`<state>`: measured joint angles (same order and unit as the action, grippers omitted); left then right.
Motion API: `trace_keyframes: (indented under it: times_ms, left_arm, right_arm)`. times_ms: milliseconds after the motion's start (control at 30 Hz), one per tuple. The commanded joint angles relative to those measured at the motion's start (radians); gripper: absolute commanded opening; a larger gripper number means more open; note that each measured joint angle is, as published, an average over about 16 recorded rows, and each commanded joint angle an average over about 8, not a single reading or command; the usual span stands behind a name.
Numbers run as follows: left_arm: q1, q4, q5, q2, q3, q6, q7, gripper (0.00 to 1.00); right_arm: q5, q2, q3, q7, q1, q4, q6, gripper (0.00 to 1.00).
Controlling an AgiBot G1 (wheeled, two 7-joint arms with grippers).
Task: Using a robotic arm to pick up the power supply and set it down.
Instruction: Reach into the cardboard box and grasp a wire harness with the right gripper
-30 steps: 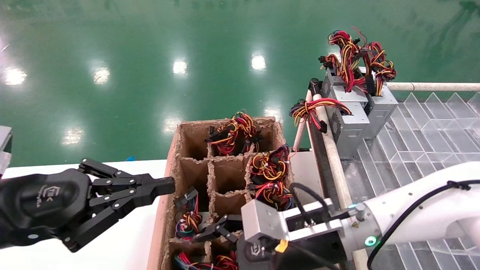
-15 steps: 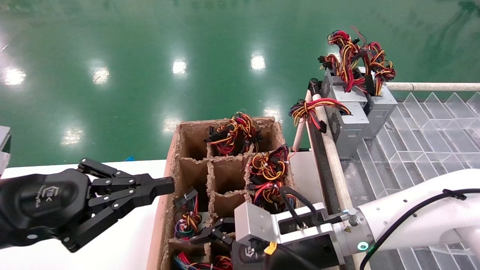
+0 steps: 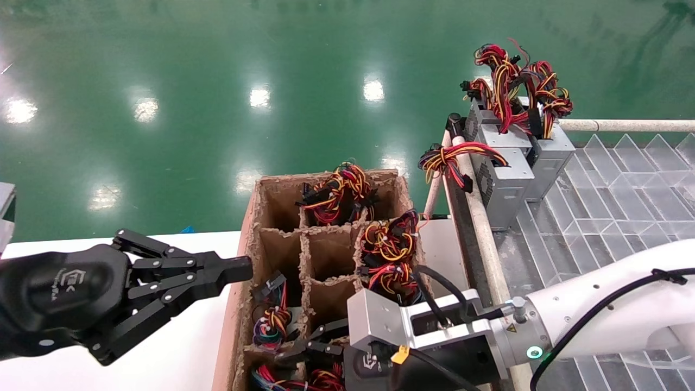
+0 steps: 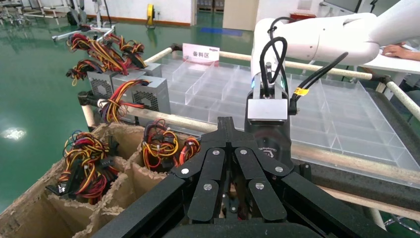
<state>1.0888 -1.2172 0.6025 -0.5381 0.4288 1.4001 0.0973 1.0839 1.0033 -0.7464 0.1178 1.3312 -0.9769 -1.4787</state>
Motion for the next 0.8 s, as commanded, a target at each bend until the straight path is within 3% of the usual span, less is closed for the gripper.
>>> trace_keyframes:
  times_ms: [33, 800]
  left_arm:
    - [0.000, 0.000, 0.000, 0.000, 0.000, 0.000, 0.000, 0.00]
    - [0.000, 0.000, 0.000, 0.000, 0.000, 0.000, 0.000, 0.00]
  right_arm:
    - [-0.001, -0.001, 0.000, 0.003, 0.004, -0.002, -0.004, 0.00]
    - [0.001, -0.017, -0.002, 0.036, 0.014, -0.027, -0.008, 0.00]
